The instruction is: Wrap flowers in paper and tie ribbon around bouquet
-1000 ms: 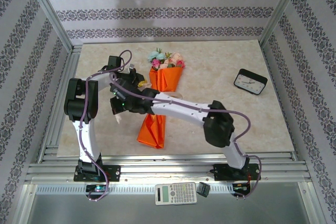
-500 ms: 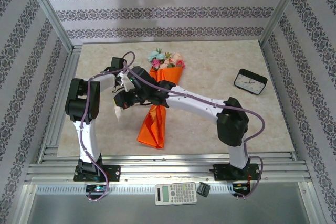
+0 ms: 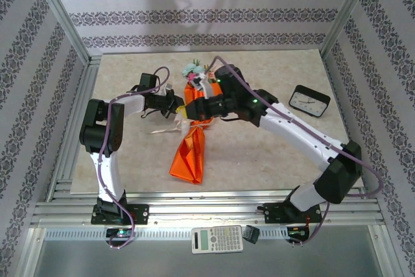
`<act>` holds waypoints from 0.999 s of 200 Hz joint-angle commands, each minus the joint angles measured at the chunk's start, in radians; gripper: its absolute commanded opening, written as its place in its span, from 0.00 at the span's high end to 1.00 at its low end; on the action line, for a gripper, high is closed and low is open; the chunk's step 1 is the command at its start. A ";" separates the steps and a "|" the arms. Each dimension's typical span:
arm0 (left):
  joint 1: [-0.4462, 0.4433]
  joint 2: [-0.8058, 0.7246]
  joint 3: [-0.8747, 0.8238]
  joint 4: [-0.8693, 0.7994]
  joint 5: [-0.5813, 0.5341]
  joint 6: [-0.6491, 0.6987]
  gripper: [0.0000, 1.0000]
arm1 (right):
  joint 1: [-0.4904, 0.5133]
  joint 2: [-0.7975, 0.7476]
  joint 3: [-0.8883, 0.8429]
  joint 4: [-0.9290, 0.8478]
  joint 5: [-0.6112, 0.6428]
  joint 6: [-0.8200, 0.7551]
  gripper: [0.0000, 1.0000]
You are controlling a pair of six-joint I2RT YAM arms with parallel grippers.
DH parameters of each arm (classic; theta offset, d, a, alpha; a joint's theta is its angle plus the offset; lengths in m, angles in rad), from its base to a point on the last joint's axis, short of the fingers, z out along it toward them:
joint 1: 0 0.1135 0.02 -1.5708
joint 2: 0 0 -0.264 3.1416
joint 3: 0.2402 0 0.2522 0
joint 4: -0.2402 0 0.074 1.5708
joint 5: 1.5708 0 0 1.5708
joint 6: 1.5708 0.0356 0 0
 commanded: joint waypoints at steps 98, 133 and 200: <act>-0.014 -0.135 -0.090 0.004 -0.070 -0.032 1.00 | -0.355 -0.187 -0.207 -0.330 0.208 -0.118 1.00; -0.020 -0.141 -0.095 0.012 -0.080 -0.044 1.00 | -0.433 -0.236 -0.243 -0.371 0.285 -0.097 1.00; -0.029 -0.145 -0.100 0.010 -0.105 -0.057 1.00 | -0.493 -0.296 -0.347 -0.420 0.402 -0.071 1.00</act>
